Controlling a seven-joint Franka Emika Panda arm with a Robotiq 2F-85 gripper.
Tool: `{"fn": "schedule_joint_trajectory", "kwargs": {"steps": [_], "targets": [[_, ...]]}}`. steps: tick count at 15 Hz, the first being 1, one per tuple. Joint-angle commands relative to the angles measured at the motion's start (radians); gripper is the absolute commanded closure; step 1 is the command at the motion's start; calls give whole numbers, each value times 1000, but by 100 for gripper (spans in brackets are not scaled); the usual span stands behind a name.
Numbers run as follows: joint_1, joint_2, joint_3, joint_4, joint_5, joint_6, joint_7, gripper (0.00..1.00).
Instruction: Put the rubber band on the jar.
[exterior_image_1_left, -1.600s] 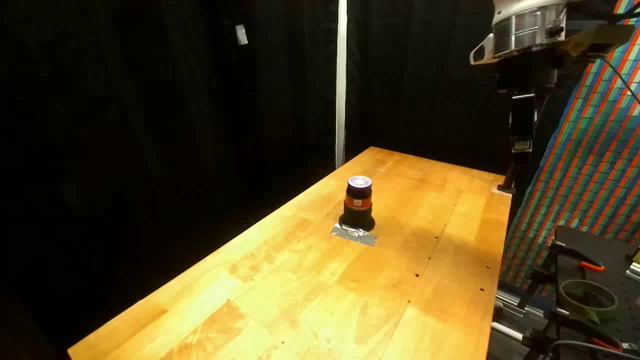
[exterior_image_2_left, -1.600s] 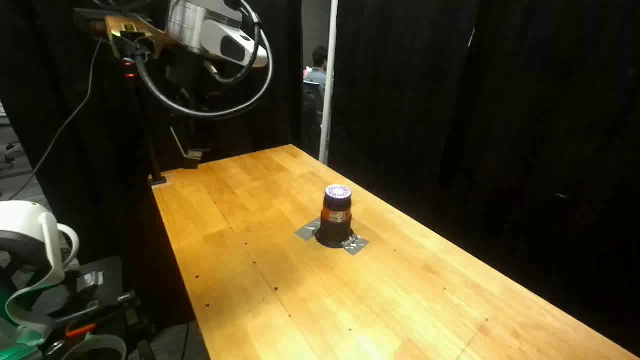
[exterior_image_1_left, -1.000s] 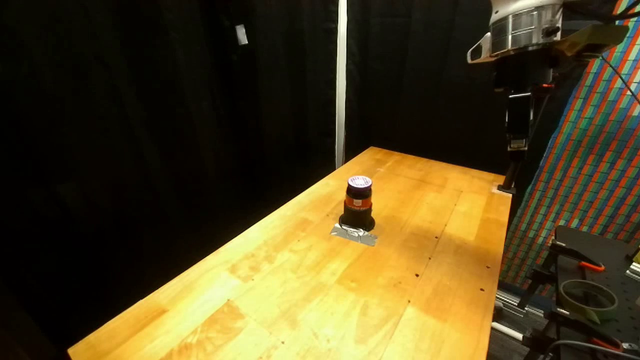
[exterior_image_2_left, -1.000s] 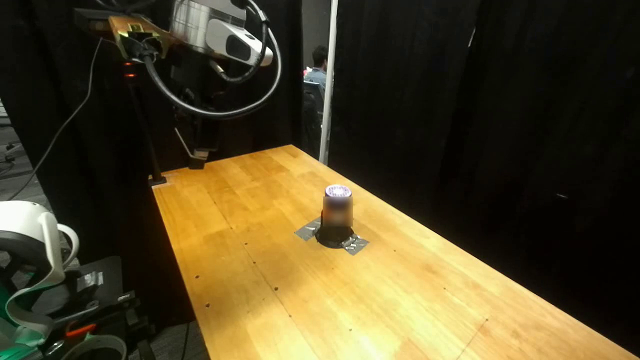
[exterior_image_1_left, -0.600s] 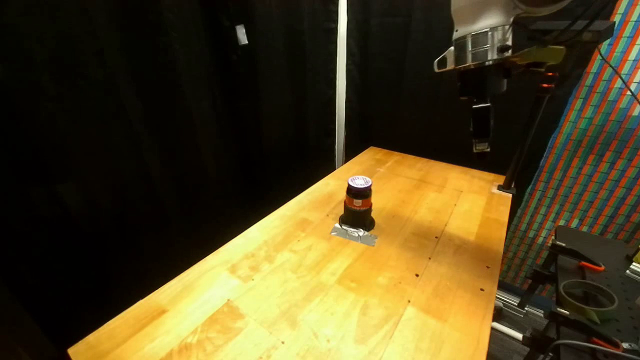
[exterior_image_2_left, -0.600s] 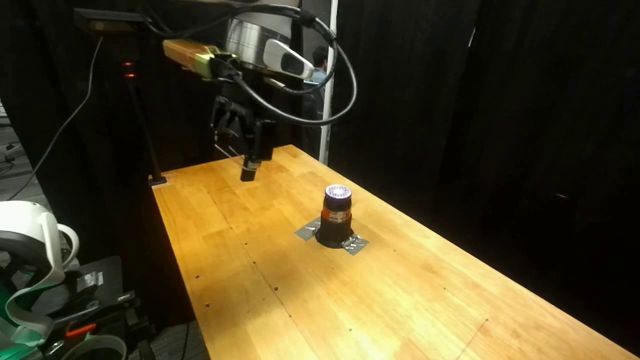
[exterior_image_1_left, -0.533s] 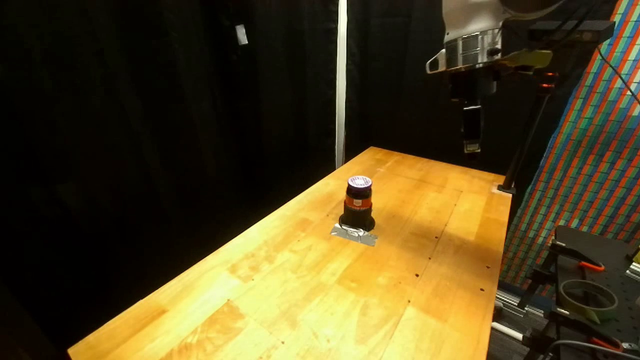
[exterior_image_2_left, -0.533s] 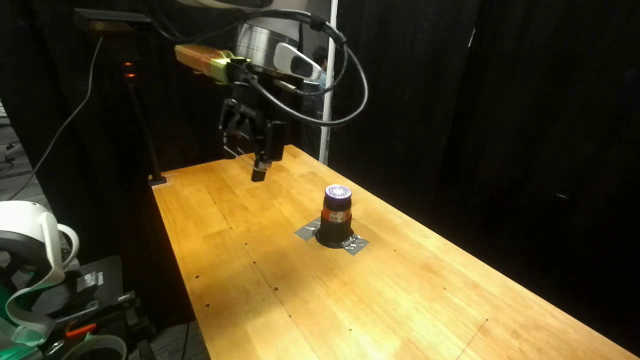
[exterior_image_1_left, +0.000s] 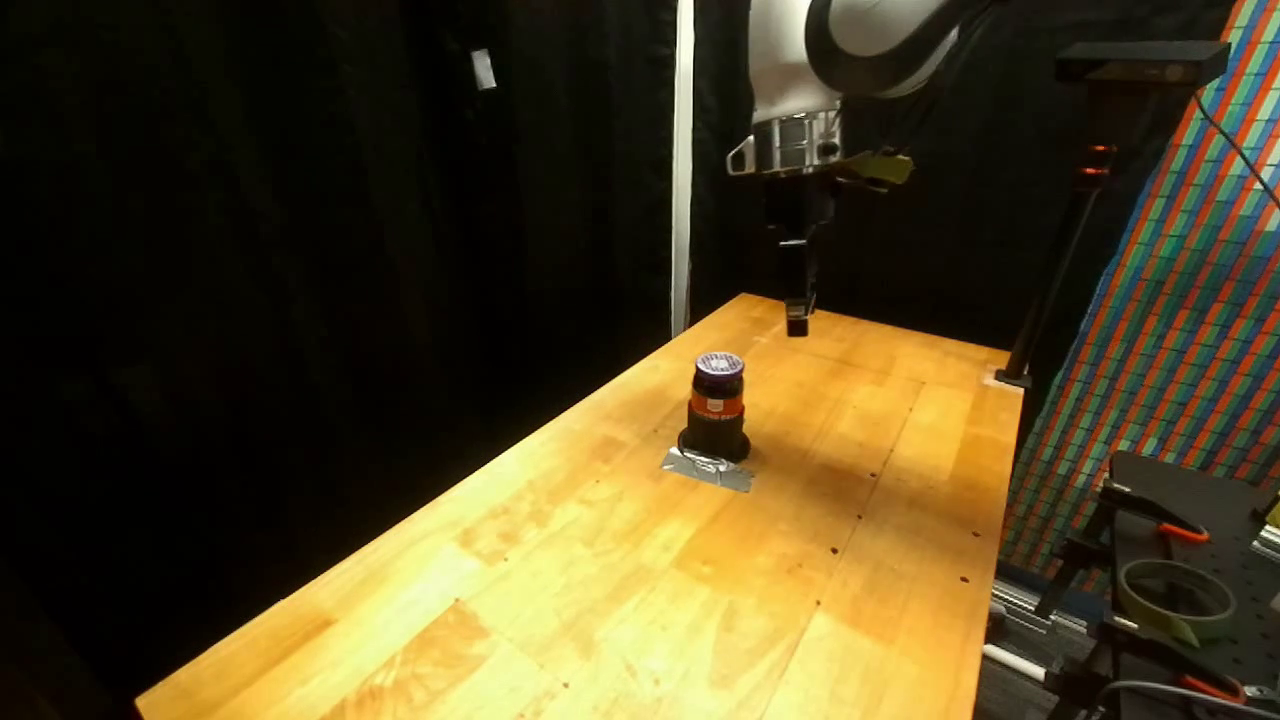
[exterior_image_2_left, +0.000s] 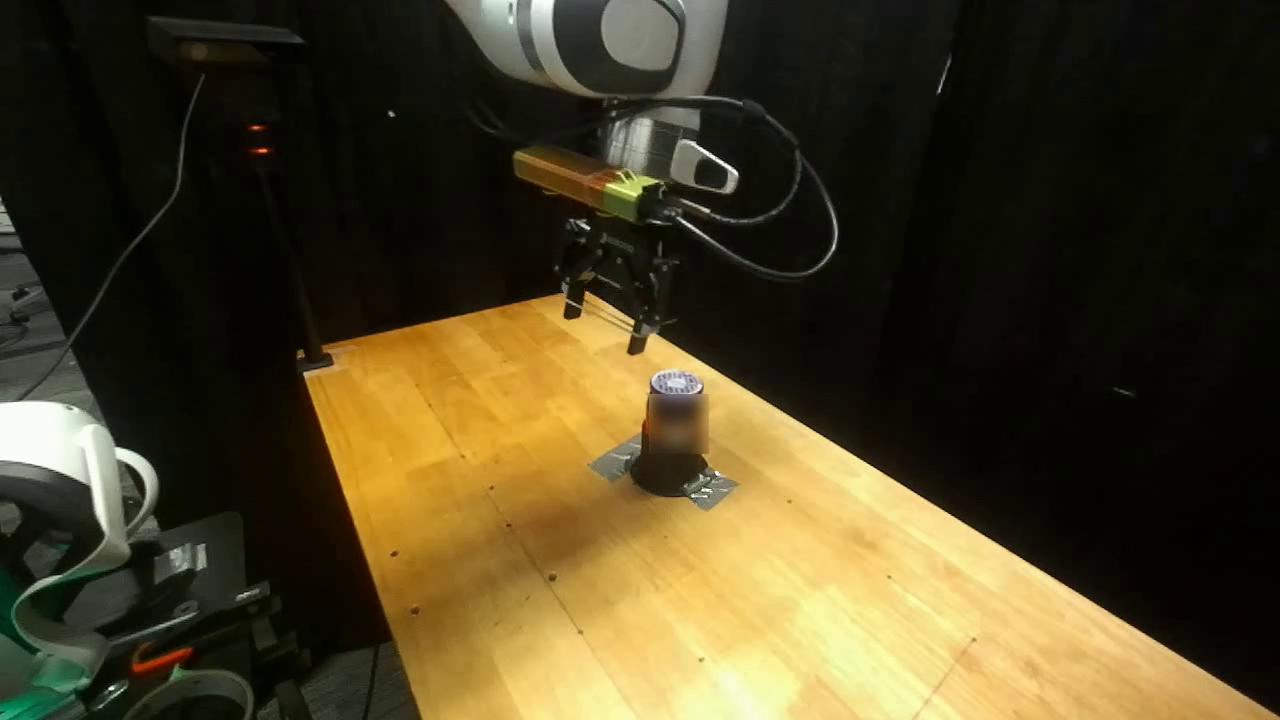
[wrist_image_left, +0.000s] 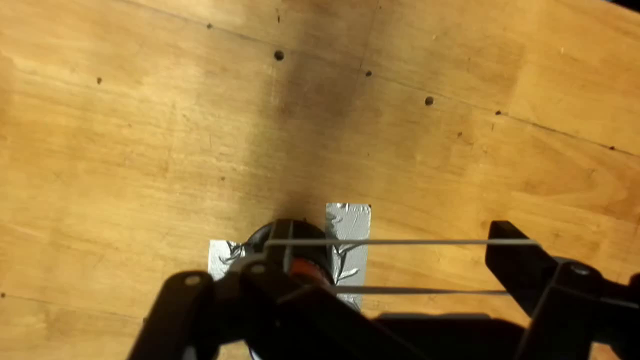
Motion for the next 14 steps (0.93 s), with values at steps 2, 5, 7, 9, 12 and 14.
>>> {"fn": "schedule_joint_trajectory", "kwargs": {"steps": [2,5,7,9,12,14], "targets": [[-10,214,9,270,-7,-39,-33,0],[-10,324,10,401,-10,-57,-33,0],[-7,392,9,479,-14,-77,-31,0],[-8,449,10,550,-14,-109,-36,0],[-4,526,7,643,-18,-147,-31,0],[0,568,2,697,-27,-170,-27,0]]}}
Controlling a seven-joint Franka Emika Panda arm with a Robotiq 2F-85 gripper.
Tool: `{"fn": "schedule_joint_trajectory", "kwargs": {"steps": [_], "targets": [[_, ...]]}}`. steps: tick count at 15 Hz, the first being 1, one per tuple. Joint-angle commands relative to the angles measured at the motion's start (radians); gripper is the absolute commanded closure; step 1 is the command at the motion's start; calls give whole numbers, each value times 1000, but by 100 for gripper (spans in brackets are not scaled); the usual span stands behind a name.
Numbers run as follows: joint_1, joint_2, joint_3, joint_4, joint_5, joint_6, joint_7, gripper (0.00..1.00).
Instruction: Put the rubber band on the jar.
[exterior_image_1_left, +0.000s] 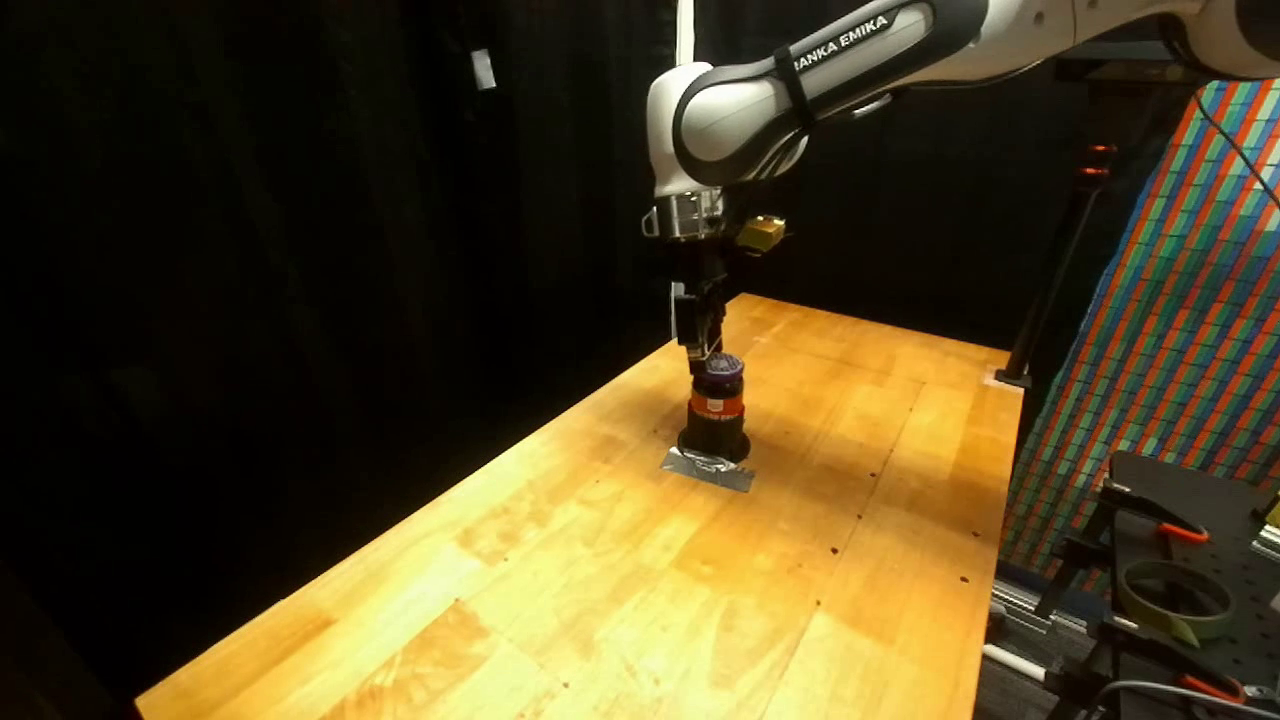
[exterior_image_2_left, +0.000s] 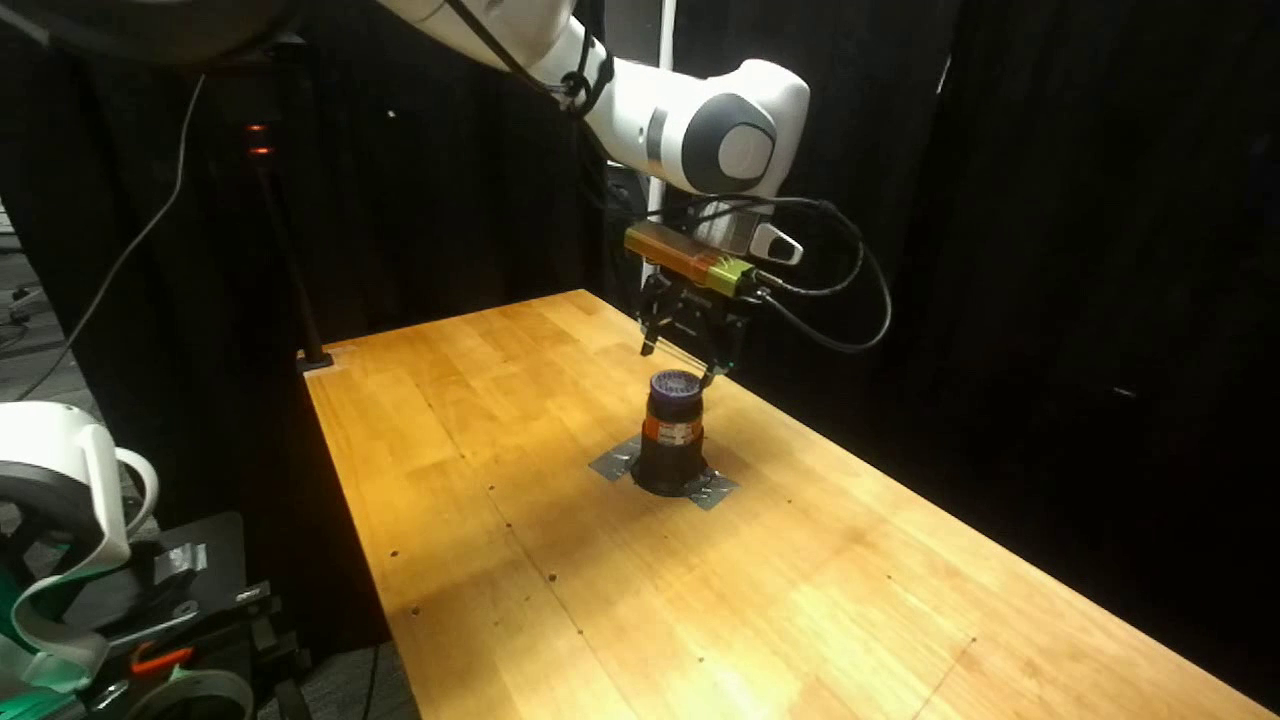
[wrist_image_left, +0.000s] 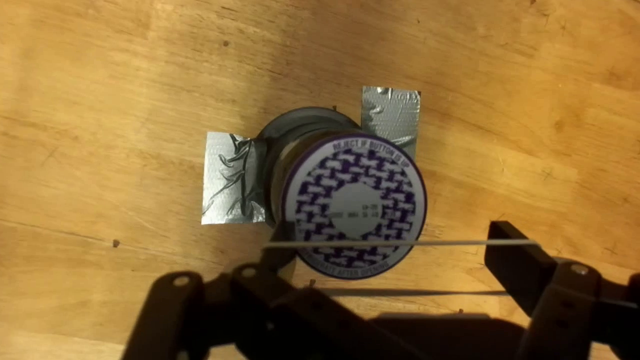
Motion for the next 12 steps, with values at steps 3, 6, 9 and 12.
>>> {"fn": "schedule_joint_trajectory", "kwargs": {"steps": [3,6,9,12], "targets": [[10,138,-5,210,-45,-86,5,0],[22,173,-17,255,-80,-106,10,0],[33,203,-26,298,-109,-184,24,0],[46,214,-33,329,-139,-311,19,0]]}}
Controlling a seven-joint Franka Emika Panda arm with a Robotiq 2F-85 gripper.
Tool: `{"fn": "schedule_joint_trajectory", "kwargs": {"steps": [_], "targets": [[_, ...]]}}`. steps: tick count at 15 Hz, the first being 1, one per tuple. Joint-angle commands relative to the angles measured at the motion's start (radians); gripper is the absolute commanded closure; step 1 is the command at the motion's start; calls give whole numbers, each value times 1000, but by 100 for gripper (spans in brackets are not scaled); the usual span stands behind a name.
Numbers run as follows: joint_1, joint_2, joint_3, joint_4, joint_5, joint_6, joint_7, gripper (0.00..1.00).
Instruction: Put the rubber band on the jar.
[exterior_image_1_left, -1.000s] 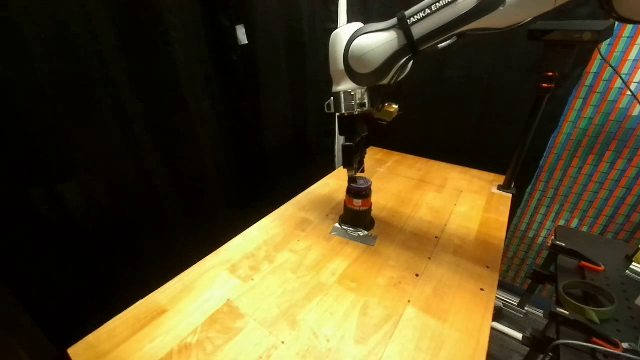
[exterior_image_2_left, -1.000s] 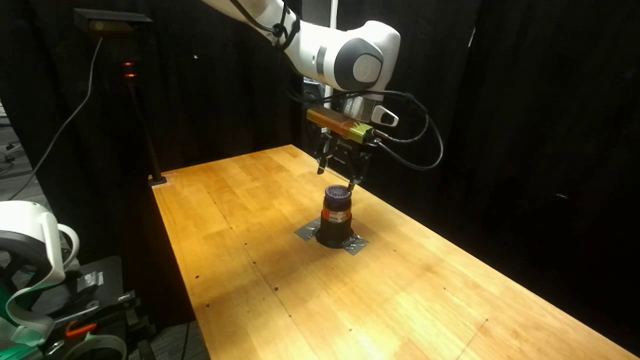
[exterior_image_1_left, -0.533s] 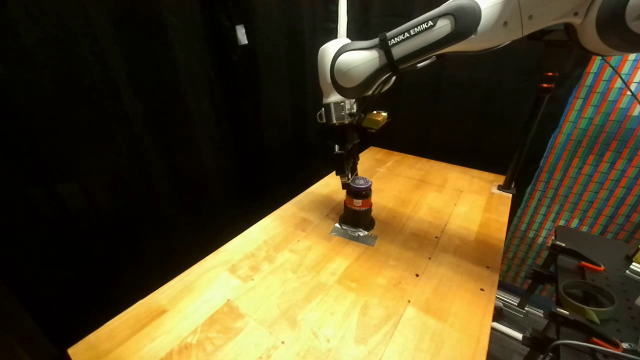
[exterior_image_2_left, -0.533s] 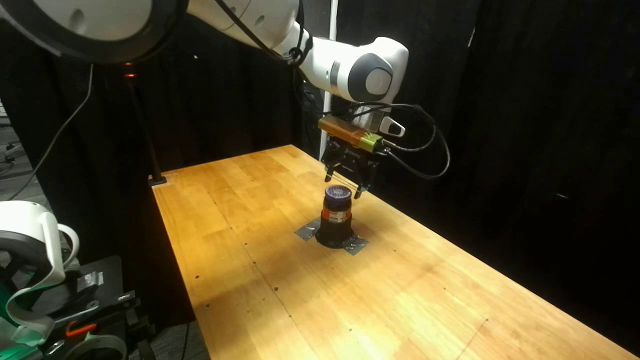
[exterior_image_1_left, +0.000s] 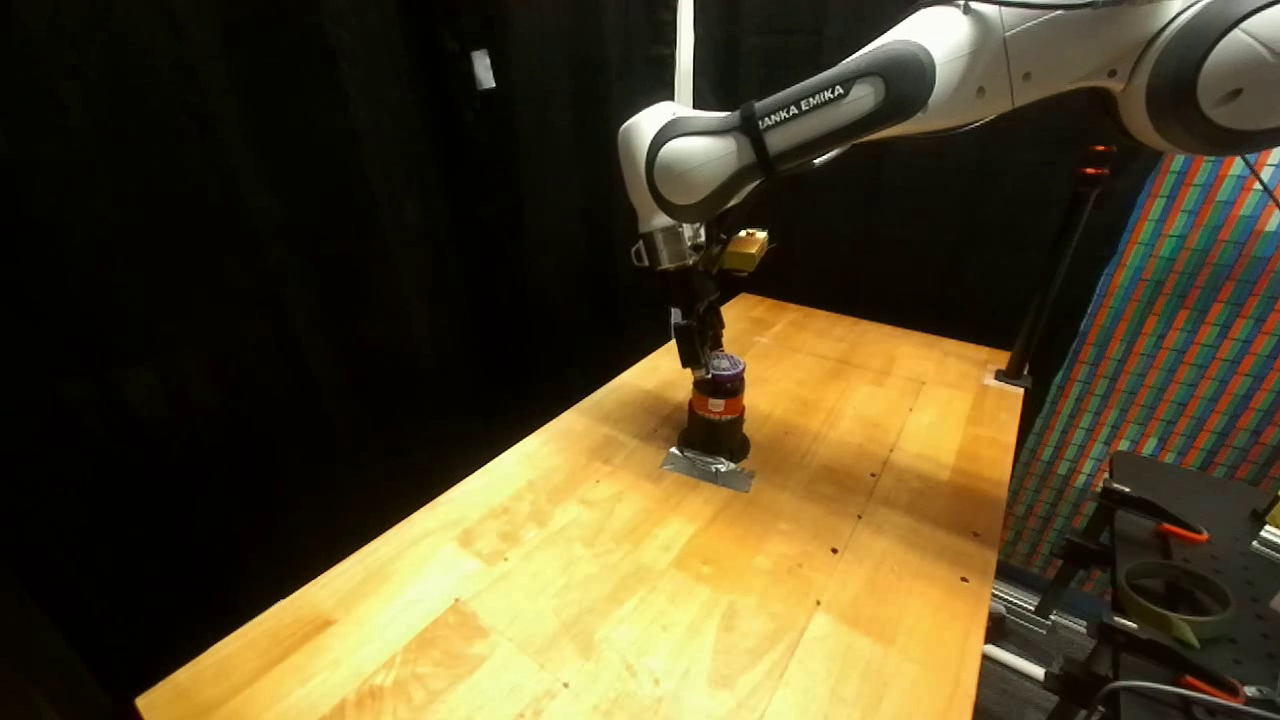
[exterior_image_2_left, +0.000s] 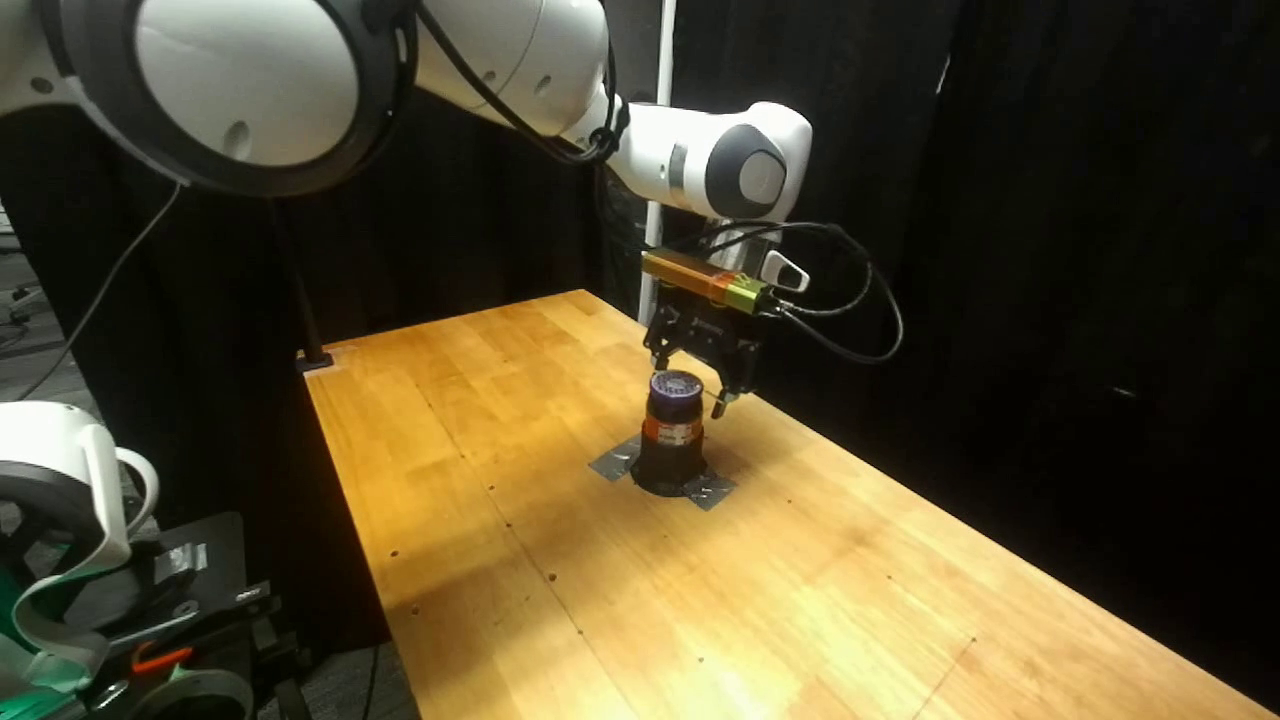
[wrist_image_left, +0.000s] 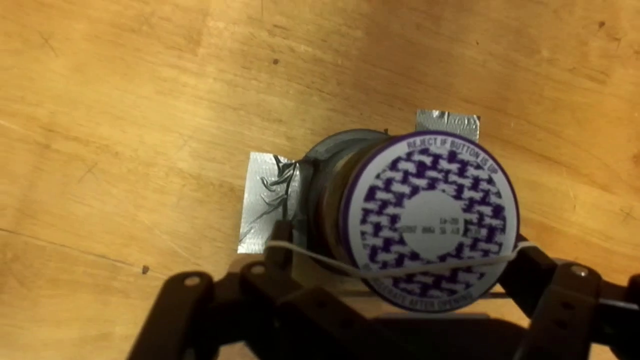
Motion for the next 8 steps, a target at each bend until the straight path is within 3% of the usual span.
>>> {"fn": "schedule_joint_trajectory", "kwargs": {"steps": [1,5,8], "targets": [[26,34,-17,86,-42,-152,4,0],[34,18,-18,66,-77,-212,-5,0],[21,-11,-15,7,-79,-169,-11,0]]}}
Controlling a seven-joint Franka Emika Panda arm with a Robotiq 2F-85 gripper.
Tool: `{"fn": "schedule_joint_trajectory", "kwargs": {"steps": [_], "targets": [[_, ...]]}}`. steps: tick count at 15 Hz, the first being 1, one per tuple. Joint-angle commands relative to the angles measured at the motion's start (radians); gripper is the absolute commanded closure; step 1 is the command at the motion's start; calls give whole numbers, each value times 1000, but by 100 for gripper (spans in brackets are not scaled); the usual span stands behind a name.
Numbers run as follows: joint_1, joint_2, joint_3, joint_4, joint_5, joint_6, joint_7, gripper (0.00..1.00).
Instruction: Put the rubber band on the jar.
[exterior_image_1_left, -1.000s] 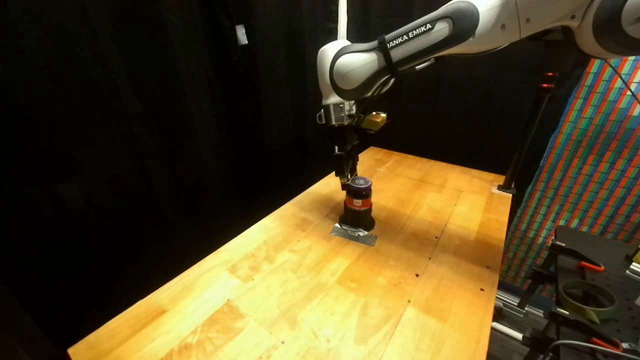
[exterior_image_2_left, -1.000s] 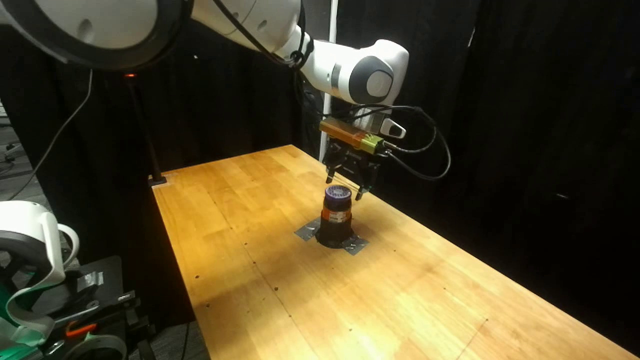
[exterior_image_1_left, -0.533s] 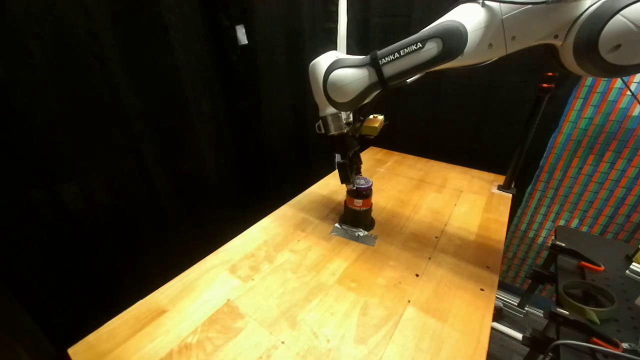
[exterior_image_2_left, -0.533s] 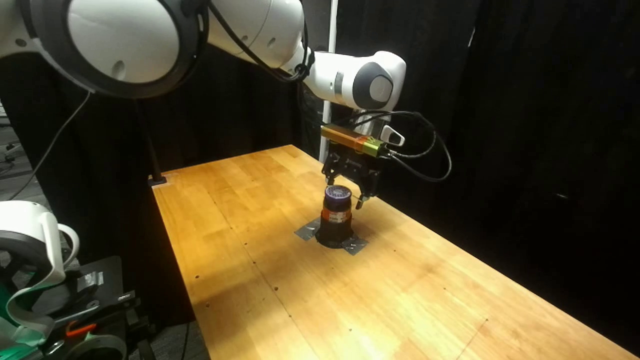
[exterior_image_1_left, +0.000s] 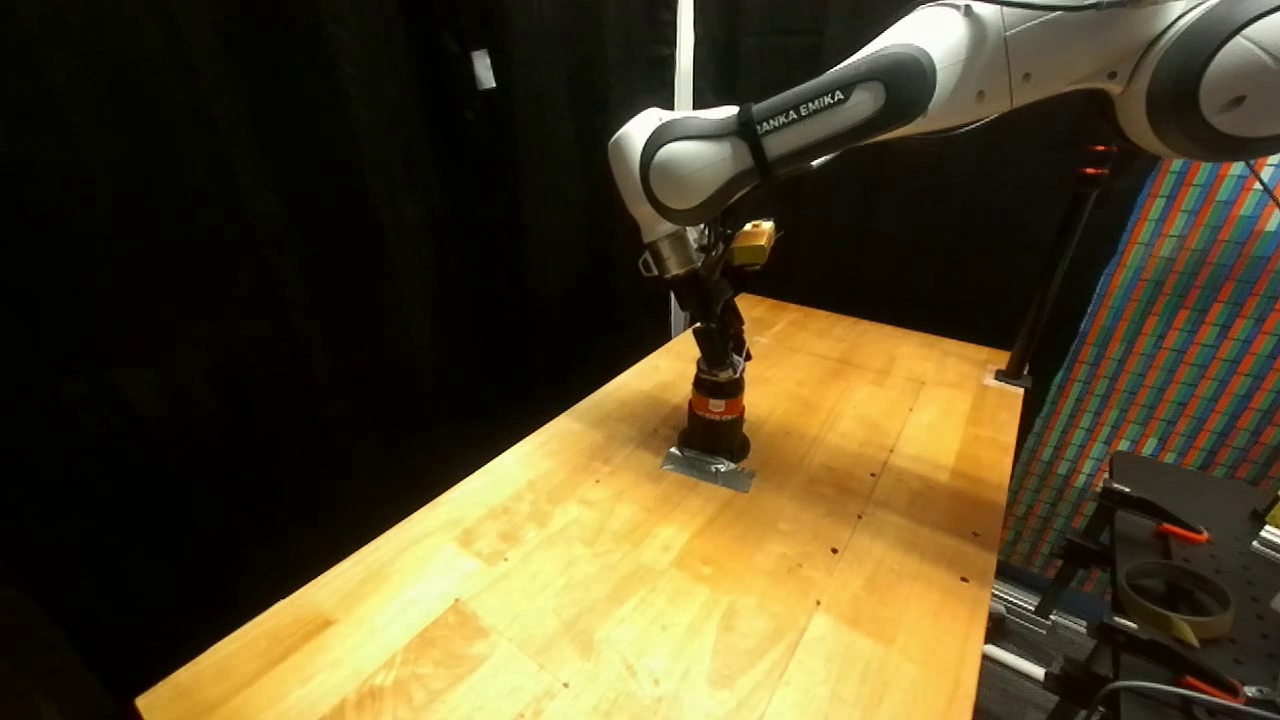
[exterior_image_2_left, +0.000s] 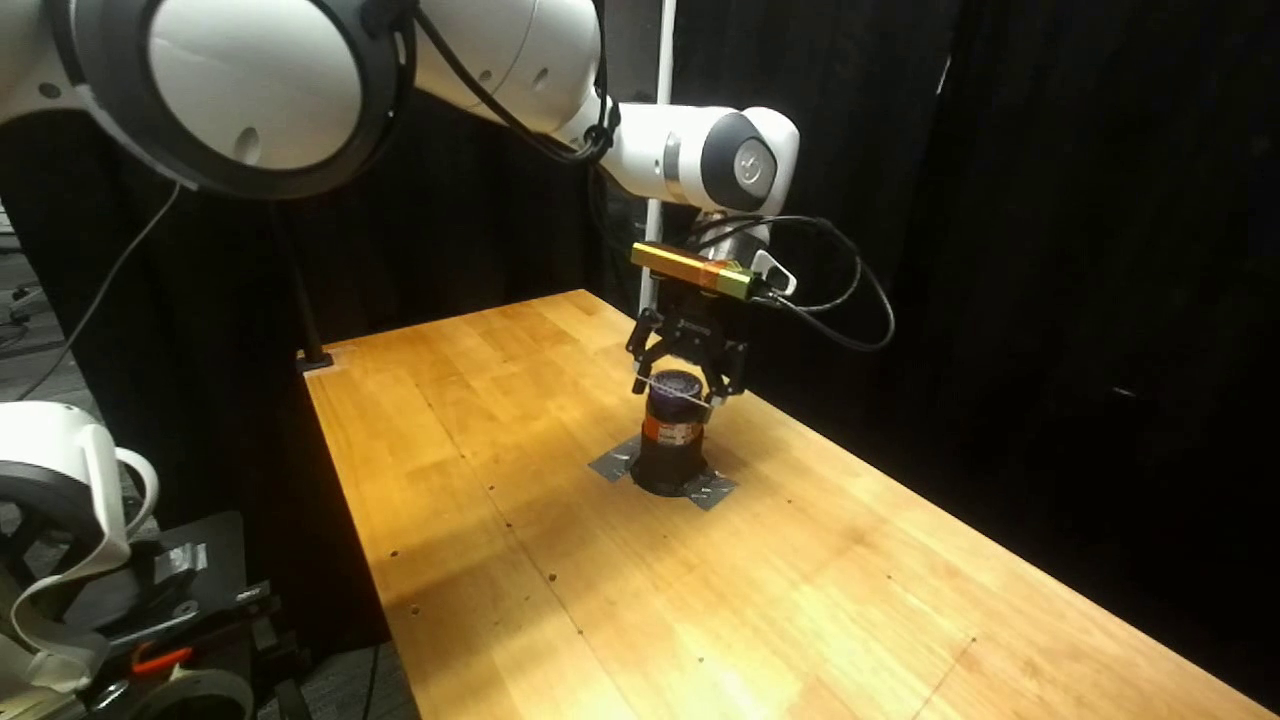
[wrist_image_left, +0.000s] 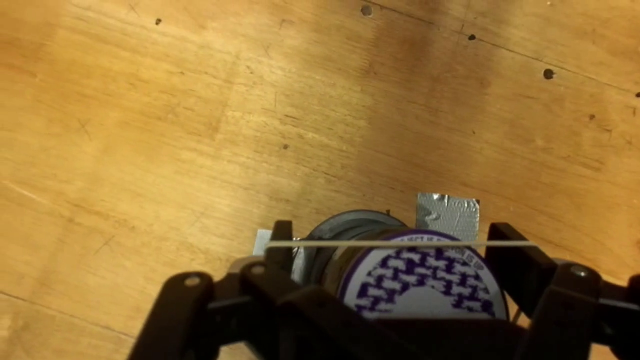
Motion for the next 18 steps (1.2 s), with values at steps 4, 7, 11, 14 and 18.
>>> {"fn": "schedule_joint_trajectory", "kwargs": {"steps": [4,7,11,14,18], "targets": [[-30,-74,-5,-115,-8,80,-17,0],[-45,-138,0,-223,-1,164,-20,0],[-64,-248,11,-410,8,281,-33,0],[-81,-321,18,-543,18,384,-40,0],[-112,-418,25,-719,43,515,-60,0]]}}
